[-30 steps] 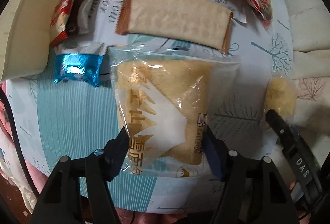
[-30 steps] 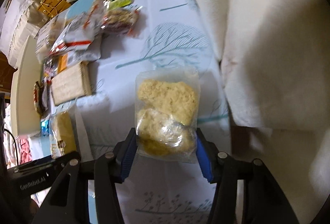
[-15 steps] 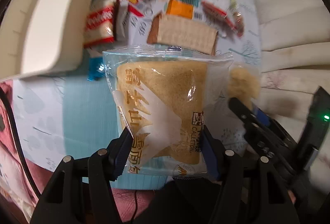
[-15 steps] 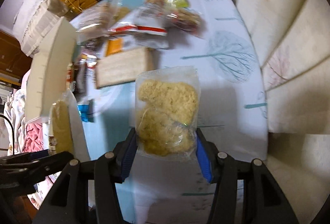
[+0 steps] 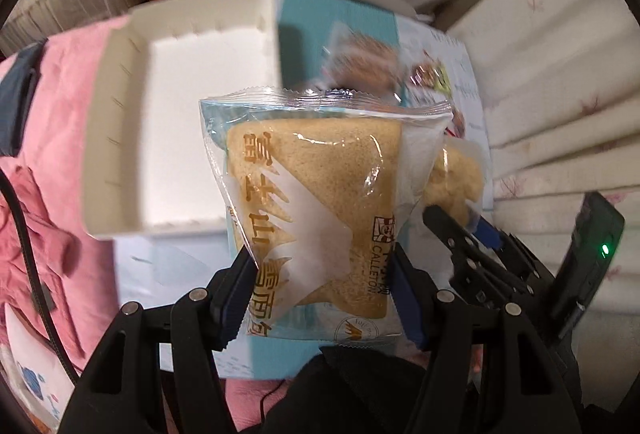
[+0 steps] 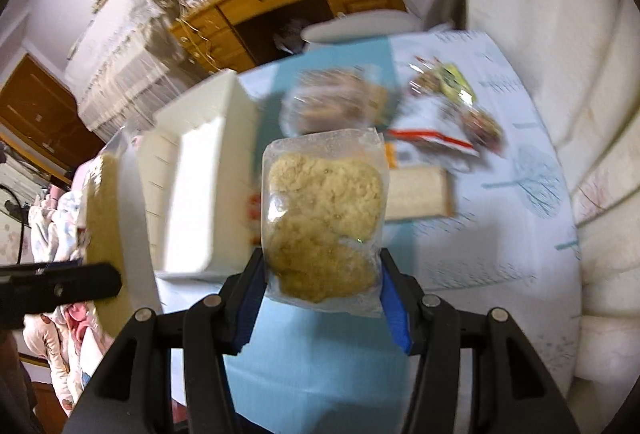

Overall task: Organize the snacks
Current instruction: 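Carry both bags into the white tray and open both tools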

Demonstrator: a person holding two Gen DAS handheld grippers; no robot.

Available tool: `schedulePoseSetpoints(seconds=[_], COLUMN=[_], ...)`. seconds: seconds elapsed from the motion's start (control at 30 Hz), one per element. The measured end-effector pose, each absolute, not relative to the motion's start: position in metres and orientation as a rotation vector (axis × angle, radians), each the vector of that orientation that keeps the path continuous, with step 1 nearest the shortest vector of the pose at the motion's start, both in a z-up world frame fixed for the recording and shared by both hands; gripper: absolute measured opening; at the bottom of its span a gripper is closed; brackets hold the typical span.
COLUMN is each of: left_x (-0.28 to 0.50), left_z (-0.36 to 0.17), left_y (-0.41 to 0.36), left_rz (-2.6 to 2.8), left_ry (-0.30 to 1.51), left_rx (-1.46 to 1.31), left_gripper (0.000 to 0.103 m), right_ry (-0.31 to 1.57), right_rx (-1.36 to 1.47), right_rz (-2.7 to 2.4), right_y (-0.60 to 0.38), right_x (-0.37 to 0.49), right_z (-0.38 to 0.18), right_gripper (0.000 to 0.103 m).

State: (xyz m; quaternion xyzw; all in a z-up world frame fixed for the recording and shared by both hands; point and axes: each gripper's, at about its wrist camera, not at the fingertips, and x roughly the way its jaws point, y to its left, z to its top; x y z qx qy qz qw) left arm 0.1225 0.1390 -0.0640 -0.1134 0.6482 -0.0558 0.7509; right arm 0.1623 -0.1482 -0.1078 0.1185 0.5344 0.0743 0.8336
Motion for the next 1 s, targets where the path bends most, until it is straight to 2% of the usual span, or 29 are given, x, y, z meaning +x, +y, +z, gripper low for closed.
schedulePoseSetpoints(seconds=[0.3,0.63,0.7,0.77,0.8,1.0], left_x=[0.147,0.174,0.179,0.181,0.181,0.179], left_z=[-0.066,-0.085,-0.091,-0.093,-0.095,-0.095], left_y=[0.227,0.283,0.288,0.289,0.289,0.273], left_rz=[-0.033,0.034,0.053,0.05,0.047,-0.004], left_ry=[1.313,1.255,1.264,1.258,1.256,1.241], left_rx=[-0.247,-0.201,-0.178,-0.17,-0.168,-0.172], left_gripper=[0.062,0.064,0.067,0.08,0.086,0.086], right_ry=[1.003,0.973,0.976,0.965,0.959,0.966], right_rx=[0.234,0.223,0.226,0.235,0.245,0.27], right_rz=[0.268,0.352,0.349,0.337,0.33,0.268], right_y=[-0.061,0.006,0.011,0.012,0.011,-0.006], right_x=[0.177,0.198,0.202,0.202,0.202,0.199], right_z=[-0.085,-0.096,-0.1,-0.101,-0.101,-0.104], right_gripper=[0.054,0.055,0.065,0.087,0.088,0.088])
